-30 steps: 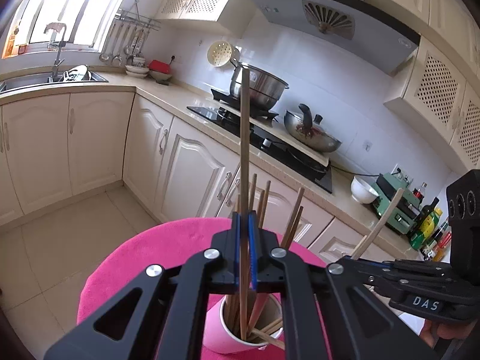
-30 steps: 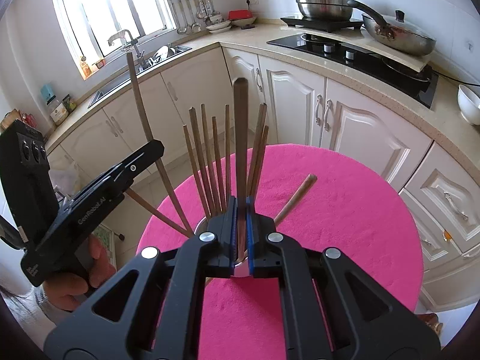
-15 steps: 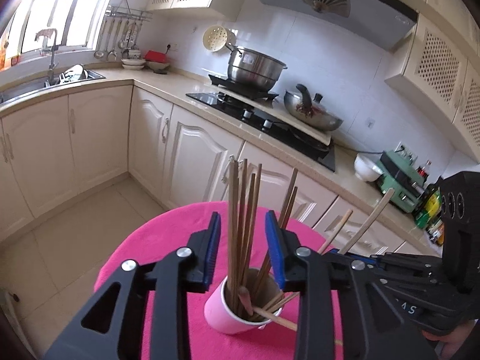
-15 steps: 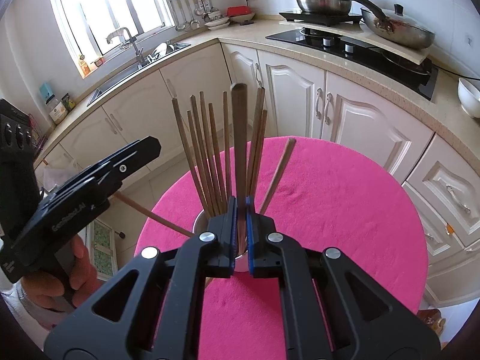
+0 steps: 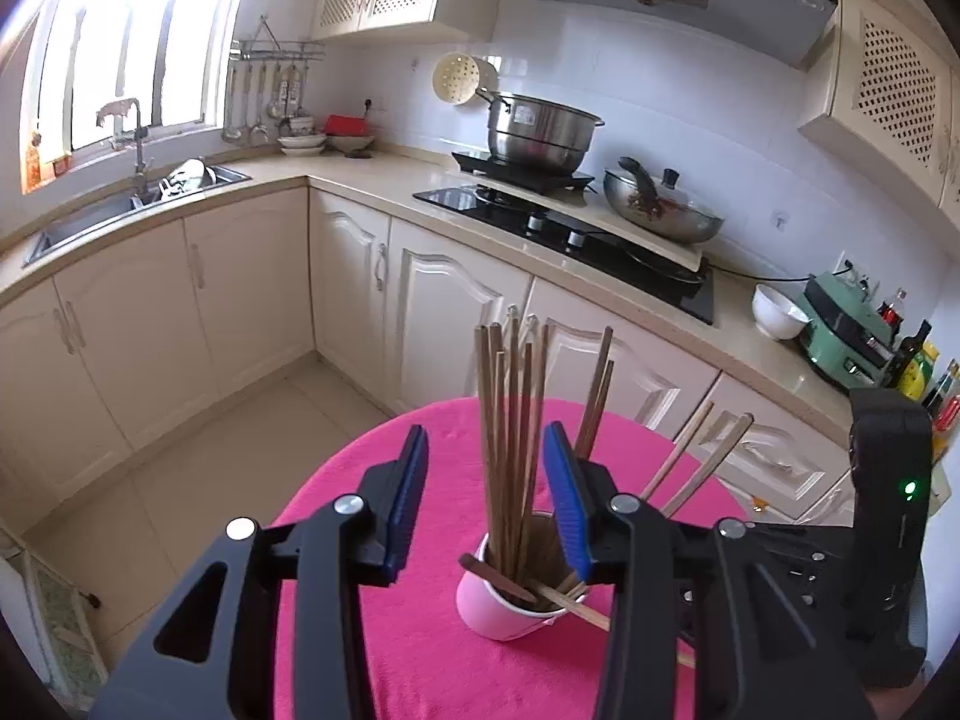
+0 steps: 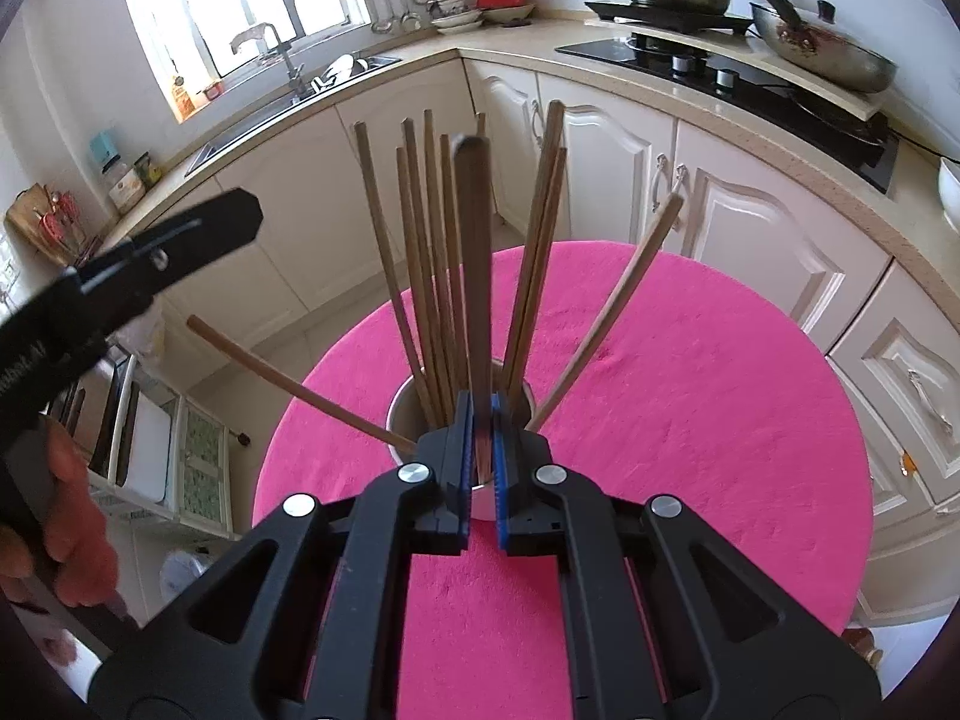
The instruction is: Organize utensils
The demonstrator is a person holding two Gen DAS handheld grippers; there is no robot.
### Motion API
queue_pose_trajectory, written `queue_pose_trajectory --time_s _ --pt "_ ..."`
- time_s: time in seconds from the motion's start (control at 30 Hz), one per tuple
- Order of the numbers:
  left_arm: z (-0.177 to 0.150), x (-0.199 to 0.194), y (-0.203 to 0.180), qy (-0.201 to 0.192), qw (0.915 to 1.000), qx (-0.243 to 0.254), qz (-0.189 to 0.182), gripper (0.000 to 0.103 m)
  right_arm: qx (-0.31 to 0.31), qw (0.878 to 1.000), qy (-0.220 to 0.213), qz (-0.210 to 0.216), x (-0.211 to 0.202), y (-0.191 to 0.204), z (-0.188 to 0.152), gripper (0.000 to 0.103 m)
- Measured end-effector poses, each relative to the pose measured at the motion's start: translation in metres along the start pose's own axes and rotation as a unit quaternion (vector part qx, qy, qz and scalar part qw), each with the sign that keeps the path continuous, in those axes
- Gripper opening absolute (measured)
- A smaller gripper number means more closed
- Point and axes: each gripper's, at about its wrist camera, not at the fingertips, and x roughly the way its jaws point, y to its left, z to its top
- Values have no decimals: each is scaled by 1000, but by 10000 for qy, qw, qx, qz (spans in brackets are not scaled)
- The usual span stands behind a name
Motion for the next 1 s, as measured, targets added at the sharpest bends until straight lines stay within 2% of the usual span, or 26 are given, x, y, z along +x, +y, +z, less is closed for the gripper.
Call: queue_pose_trajectory --time_s 0.33,0.37,0.43,0.47,0.5,0.63,0.8,1.0 --pt "1 -27 -6 -1 9991 17 425 48 13 9997 -96 238 -17 2 2 9" --pt "1 -30 -7 -1 9990 31 442 49 14 9996 -126 259 -20 3 2 13" --pt "1 -36 -8 -14 9987 48 514 51 14 9994 -192 281 -27 4 4 31" --pt "2 -39 -8 -5 9985 49 538 51 20 9993 -243 291 -32 5 5 49" --pt "2 -43 -8 5 9984 46 562 52 33 9991 -304 286 -36 5 5 52" --pt "3 -62 -6 -25 9980 53 622 55 117 9987 -415 290 -55 8 5 52" --pt "1 -91 -1 -65 9978 105 646 56 202 9979 -602 100 -86 16 1 53" --pt "-12 -146 11 -246 9961 375 764 56 310 9938 -972 -453 -143 51 -21 59"
